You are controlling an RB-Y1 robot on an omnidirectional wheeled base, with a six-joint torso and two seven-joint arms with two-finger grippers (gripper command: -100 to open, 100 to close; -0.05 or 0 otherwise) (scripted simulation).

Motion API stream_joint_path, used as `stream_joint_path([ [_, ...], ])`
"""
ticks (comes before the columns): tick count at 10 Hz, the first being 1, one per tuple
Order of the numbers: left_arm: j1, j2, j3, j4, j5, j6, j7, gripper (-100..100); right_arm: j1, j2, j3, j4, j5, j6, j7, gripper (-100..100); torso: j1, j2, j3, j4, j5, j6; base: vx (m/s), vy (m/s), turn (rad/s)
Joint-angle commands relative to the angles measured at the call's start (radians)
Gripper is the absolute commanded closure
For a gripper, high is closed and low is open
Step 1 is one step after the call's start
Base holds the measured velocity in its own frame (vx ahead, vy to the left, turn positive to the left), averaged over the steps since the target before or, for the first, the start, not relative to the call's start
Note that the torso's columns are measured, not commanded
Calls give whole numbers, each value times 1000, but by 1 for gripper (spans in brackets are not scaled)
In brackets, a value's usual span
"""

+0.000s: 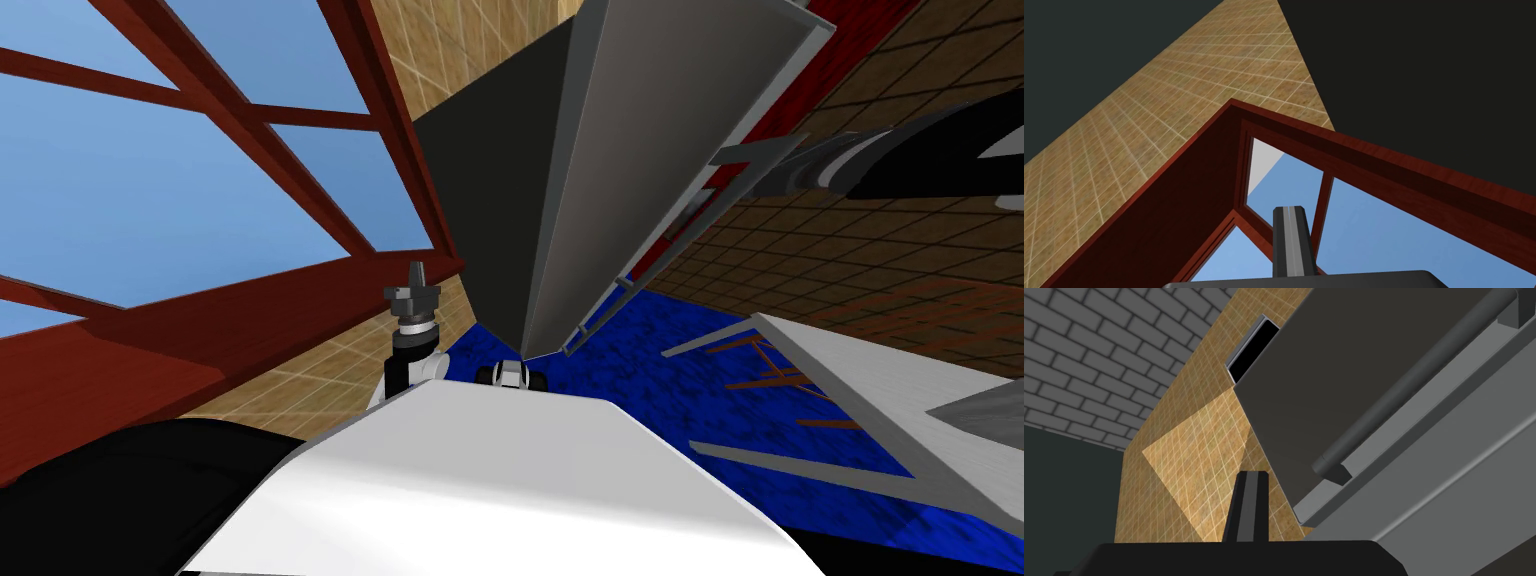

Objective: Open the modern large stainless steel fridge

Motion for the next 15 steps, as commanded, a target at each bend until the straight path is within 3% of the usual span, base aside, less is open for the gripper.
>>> stream_joint_path([
  [1,0,0,0,0,0,0,0,0,11,-24,-4,20,-9,-1,-12,-100,3,-1,0,0,2,-3,-67,181,-154],
  [3,0,0,0,0,0,0,0,0,10,-42,5,35,-13,3,-24,-100,9,-6,-5,-1,7,-8,-78,167,-137],
  [4,0,0,0,0,0,0,0,0,1,-25,27,30,-6,8,-19,-100,12,-7,-6,-1,10,-9,-48,55,-90],
  [6,0,0,0,0,0,0,0,0,4,27,40,41,-1,10,-9,-100,-7,-14,-11,-4,1,-5,30,-68,40],
  [7,0,0,0,0,0,0,0,0,17,17,32,46,-4,8,-10,-100,-15,-18,-14,-6,-4,-4,16,-41,-4],
  [8,0,0,0,0,0,0,0,0,2,-10,36,35,-4,9,-18,100,-15,-16,-13,-7,-6,-2,-20,35,-62],
  [11,0,0,0,0,0,0,0,0,15,4,64,91,-9,12,-30,100,-10,-7,-5,-2,-5,3,-47,109,-178],
  [12,0,0,0,0,0,0,0,0,24,4,48,81,-10,12,-24,100,-10,-2,-2,-1,-5,4,-43,99,-62],
  [13,0,0,0,0,0,0,0,0,28,-9,60,96,-13,14,-33,-100,-17,-5,-4,-1,-6,3,-1,114,-108],
  [15,0,0,0,0,0,0,0,0,31,-23,71,109,-16,15,-43,-100,-8,-5,-4,-2,-4,2,2,187,-146],
])
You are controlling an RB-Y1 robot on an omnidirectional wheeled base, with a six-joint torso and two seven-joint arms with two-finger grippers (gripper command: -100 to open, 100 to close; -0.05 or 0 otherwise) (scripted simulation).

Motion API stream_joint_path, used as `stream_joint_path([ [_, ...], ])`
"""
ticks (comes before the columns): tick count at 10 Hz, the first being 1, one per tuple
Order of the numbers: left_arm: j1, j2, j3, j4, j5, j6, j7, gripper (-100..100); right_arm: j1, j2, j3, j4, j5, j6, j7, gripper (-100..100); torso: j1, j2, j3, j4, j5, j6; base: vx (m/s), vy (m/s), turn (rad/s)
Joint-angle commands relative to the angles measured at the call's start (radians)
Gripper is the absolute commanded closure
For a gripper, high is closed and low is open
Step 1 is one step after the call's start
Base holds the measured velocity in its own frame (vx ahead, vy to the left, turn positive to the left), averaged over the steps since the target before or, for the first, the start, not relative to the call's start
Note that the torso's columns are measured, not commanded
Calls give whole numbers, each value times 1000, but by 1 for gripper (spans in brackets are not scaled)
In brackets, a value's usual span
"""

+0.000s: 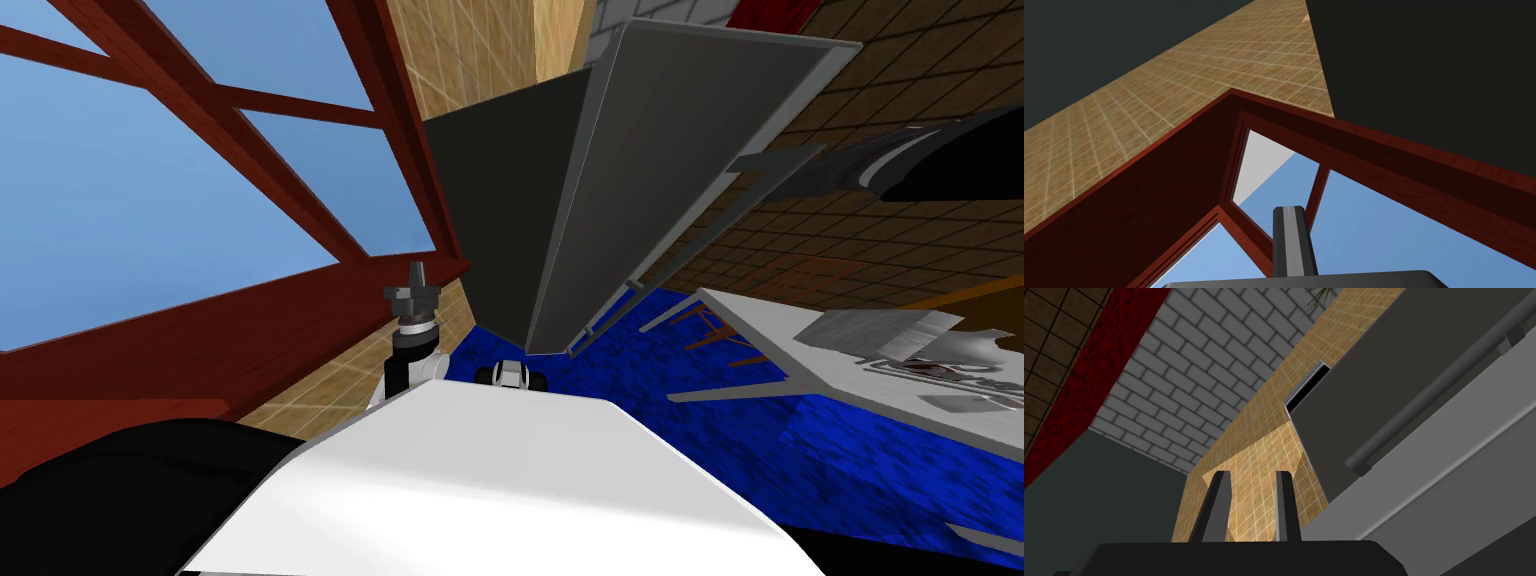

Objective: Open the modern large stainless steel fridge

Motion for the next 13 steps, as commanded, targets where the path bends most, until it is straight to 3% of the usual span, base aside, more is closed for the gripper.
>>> stream_joint_path([
  [1,0,0,0,0,0,0,0,0,6,-23,15,16,-6,-1,-15,-100,3,-1,-1,-1,2,-3,-16,189,-165],
  [6,0,0,0,0,0,0,0,0,13,-58,43,48,-14,3,-38,-100,14,-11,-9,-4,10,-13,-21,156,-109],
  [7,0,0,0,0,0,0,0,0,13,-47,53,47,-12,11,-35,-100,16,-11,-9,-4,11,-14,-20,50,-106],
  [9,0,0,0,0,0,0,0,0,18,-1,64,58,-8,12,-27,-100,0,-12,-10,-3,4,-8,40,-88,42],
  [13,0,0,0,0,0,0,0,0,14,-81,71,64,-34,-15,-74,-100,-8,-2,-2,0,-2,1,30,-38,-89],
])
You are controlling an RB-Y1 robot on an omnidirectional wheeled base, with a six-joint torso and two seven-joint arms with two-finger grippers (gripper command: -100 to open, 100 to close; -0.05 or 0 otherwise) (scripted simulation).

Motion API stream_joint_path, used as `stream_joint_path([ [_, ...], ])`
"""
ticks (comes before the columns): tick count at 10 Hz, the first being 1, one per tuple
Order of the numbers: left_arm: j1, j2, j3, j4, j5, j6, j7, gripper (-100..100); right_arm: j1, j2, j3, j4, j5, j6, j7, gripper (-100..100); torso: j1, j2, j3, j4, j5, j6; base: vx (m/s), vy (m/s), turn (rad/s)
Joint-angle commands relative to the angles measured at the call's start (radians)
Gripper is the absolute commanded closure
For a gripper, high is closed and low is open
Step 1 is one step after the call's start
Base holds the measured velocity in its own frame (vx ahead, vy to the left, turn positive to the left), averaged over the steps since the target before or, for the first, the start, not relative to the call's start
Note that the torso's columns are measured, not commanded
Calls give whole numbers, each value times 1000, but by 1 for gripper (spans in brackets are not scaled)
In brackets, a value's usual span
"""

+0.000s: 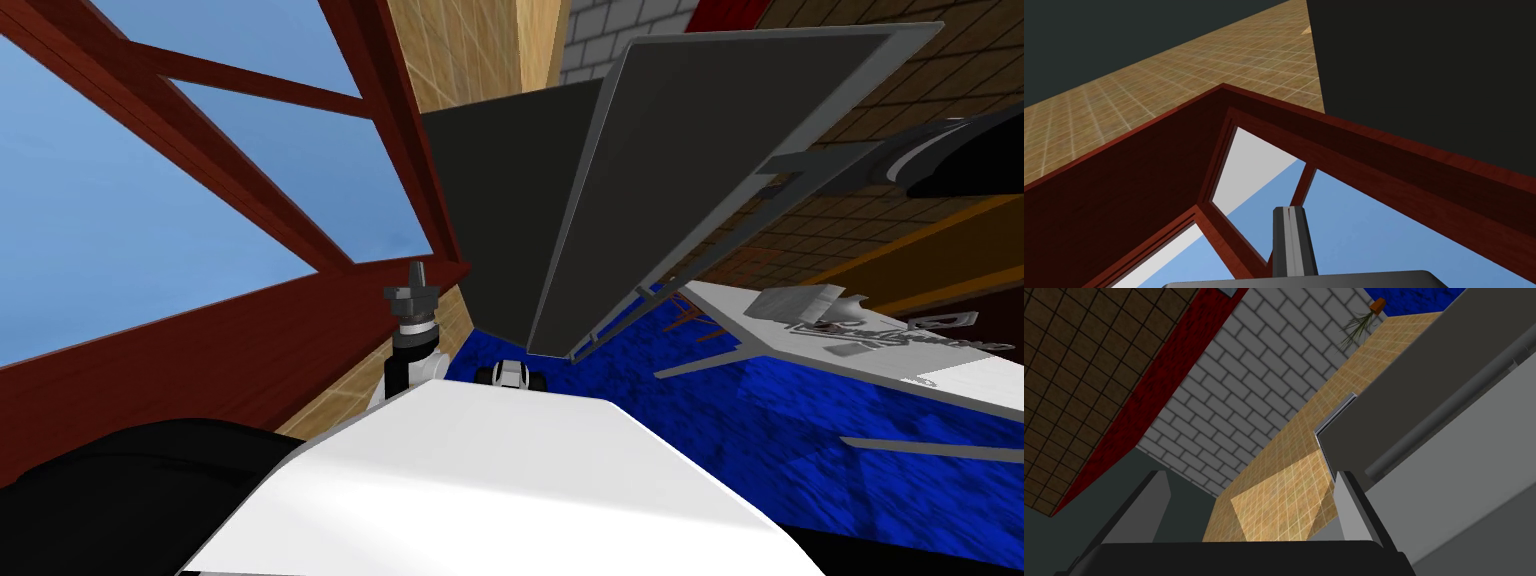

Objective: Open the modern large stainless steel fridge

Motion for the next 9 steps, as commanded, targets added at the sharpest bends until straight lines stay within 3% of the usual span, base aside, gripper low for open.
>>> stream_joint_path([
  [1,0,0,0,0,0,0,0,0,14,-50,-14,17,-19,-25,-30,-100,-1,1,1,0,-1,1,33,-34,-66],
  [6,0,0,0,0,0,0,0,0,7,-141,-7,20,-50,-57,-86,-100,-1,0,0,0,-1,1,27,-32,-89],
  [7,0,0,0,0,0,0,0,0,13,-128,-13,30,-47,-60,-75,-100,-1,0,0,0,-1,1,12,-12,-18],
  [8,0,0,0,0,0,0,0,0,11,-129,-12,28,-47,-61,-78,0,-1,1,1,0,-1,1,0,0,0],
  [9,0,0,0,0,0,0,0,0,11,-129,-12,29,-47,-61,-77,0,-1,1,1,0,-1,1,0,0,0],
])
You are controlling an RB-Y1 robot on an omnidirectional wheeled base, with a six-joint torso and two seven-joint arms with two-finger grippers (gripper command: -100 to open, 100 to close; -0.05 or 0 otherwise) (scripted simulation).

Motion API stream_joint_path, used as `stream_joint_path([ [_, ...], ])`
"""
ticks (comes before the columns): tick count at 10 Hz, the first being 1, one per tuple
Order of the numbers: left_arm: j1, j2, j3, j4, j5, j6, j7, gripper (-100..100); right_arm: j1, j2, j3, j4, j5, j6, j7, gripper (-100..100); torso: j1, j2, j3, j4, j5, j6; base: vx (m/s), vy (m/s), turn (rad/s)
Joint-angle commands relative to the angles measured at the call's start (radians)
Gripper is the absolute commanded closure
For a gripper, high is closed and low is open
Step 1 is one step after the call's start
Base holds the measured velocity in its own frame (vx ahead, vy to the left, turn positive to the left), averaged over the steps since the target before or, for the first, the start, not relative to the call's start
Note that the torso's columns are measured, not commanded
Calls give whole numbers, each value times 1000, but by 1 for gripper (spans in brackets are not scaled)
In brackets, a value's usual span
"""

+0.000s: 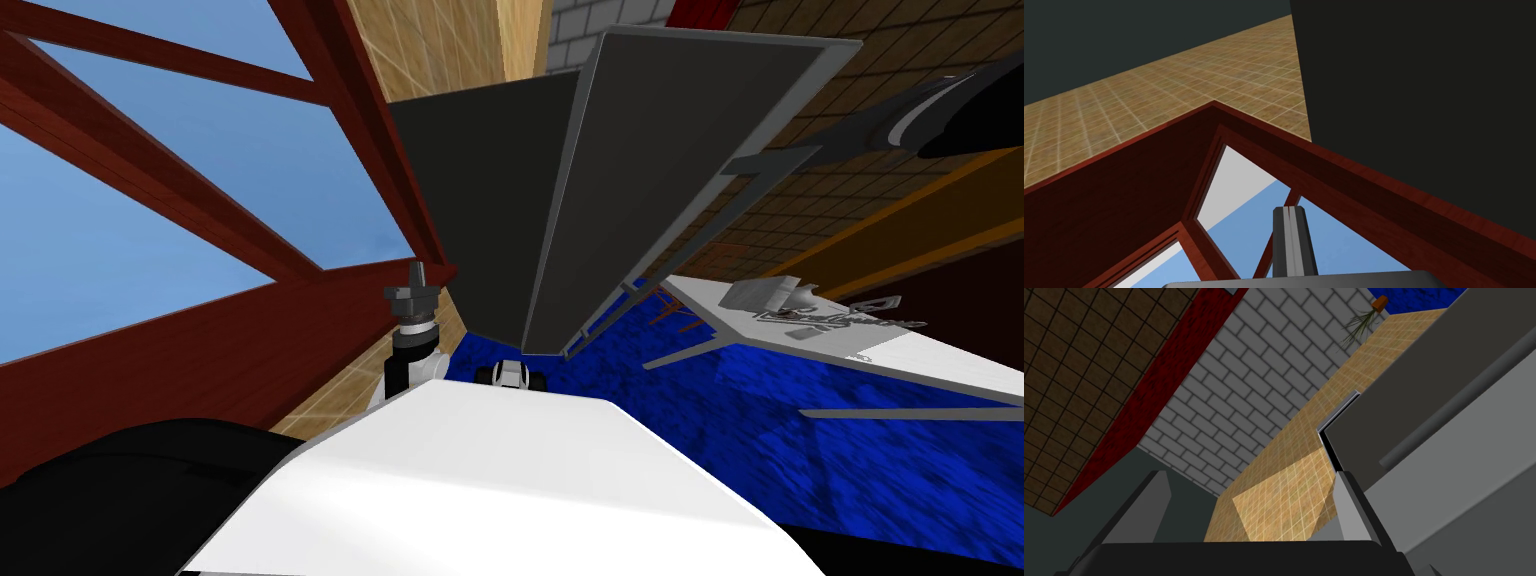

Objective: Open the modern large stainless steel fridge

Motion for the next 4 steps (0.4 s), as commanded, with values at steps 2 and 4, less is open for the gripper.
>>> stream_joint_path([
  [2,0,0,0,0,0,0,0,0,0,0,0,0,0,0,0,0,0,0,0,0,0,0,0,0,0],
  [4,0,0,0,0,0,0,0,0,0,0,0,0,0,0,0,0,-1,-1,-1,0,0,0,0,0,0],
])
